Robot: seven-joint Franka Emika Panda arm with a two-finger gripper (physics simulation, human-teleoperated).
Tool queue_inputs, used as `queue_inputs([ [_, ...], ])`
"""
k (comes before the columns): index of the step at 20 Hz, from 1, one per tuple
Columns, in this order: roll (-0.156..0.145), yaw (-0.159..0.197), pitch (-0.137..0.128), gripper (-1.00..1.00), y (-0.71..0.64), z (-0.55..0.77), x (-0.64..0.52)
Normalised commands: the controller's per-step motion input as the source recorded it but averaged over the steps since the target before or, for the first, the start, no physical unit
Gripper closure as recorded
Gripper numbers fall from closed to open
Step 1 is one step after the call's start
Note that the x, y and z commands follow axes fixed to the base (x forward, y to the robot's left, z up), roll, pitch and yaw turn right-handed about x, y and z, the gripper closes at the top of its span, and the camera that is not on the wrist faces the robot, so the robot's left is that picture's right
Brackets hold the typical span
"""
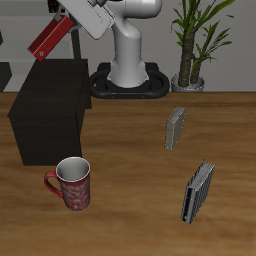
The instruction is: Place the red book flat on top of the shelf
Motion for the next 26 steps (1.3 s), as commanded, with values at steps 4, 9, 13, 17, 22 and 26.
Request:
queue_inputs([
  [4,-0.049,-0.019,0.012,1.00,-0.13,-0.04,0.01],
  [9,-0.033,-0.010,0.034,1.00,-0.18,-0.14,0.07],
  [13,-0.003,0.010,0.021,1.00,-0.02,-0.15,0.07],
  [17,0.020,-0.007,0.050,1.00,0.00,-0.27,0.11],
  [22,-0.005,-0.026,0.084,1.00,-0.02,-0.19,0.18],
  [26,0.113,-0.015,0.235,-1.00,0.03,-0.45,0.34],
])
